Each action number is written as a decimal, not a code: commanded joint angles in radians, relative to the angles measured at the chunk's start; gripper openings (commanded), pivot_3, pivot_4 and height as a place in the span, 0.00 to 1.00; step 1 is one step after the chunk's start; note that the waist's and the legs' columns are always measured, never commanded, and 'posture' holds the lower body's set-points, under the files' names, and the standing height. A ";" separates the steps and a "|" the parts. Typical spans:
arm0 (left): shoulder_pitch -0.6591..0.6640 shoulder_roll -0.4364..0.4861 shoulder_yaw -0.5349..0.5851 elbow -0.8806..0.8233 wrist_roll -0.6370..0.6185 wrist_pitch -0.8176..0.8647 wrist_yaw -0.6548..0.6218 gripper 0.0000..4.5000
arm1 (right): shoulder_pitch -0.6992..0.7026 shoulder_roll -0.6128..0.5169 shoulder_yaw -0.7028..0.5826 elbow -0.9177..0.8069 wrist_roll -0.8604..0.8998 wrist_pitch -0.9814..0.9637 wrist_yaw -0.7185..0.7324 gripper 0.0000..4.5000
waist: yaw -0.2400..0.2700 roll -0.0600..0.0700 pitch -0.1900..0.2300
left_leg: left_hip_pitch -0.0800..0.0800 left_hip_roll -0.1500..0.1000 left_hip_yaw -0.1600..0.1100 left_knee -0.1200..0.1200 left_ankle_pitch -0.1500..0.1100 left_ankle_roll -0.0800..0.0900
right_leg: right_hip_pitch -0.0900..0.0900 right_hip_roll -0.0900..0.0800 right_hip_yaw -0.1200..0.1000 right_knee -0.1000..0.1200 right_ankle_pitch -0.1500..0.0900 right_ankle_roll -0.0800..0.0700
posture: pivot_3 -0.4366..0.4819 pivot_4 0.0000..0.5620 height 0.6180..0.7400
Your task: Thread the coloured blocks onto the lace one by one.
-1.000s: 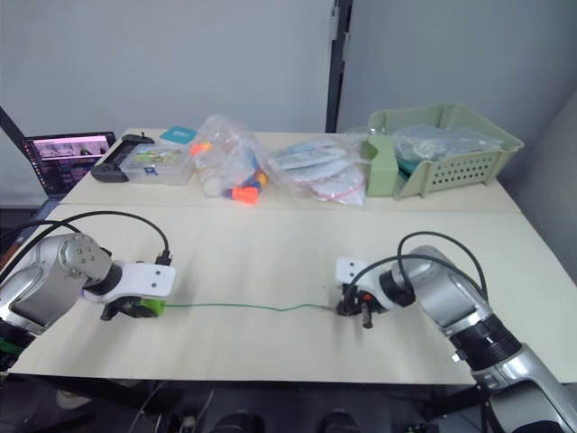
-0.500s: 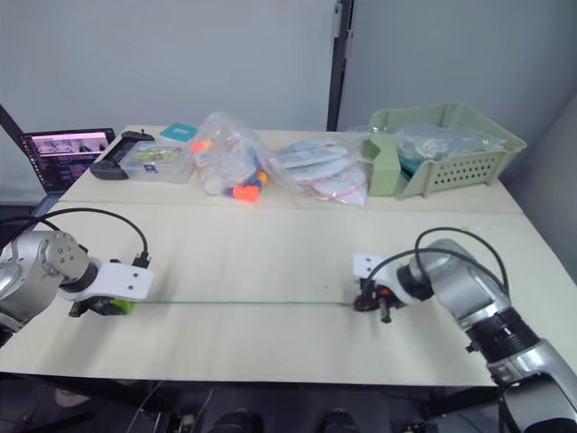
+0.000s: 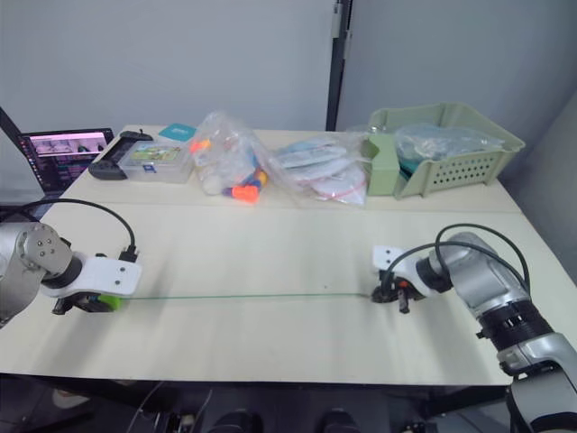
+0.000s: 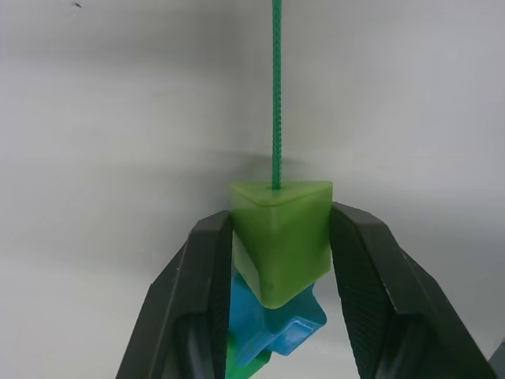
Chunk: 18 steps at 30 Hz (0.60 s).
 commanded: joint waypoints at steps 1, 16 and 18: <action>-0.008 0.014 0.027 -0.032 -0.003 0.020 -0.018 0.29 | -0.025 -0.015 -0.016 0.048 -0.041 -0.029 -0.004 0.00 | -0.002 0.000 0.000 | 0.000 0.000 0.000 0.000 0.000 0.000 | 0.000 0.000 0.000 0.000 0.000 0.000 | 0.48 0.27 1.00; 0.020 -0.067 0.036 0.228 -0.042 -0.226 0.123 0.29 | -0.003 0.005 -0.033 0.026 -0.031 0.003 -0.005 0.00 | 0.001 0.000 0.000 | 0.001 0.000 0.000 0.000 0.000 0.000 | 0.000 0.000 0.000 0.001 0.000 0.000 | 0.48 0.27 1.00; 0.015 -0.076 0.038 0.251 -0.041 -0.279 0.132 0.29 | 0.011 0.010 -0.038 0.005 -0.023 0.020 -0.009 0.00 | 0.005 0.000 0.000 | 0.001 0.000 0.000 0.000 0.000 0.000 | 0.001 -0.001 0.000 0.001 0.000 0.000 | 0.48 0.27 1.00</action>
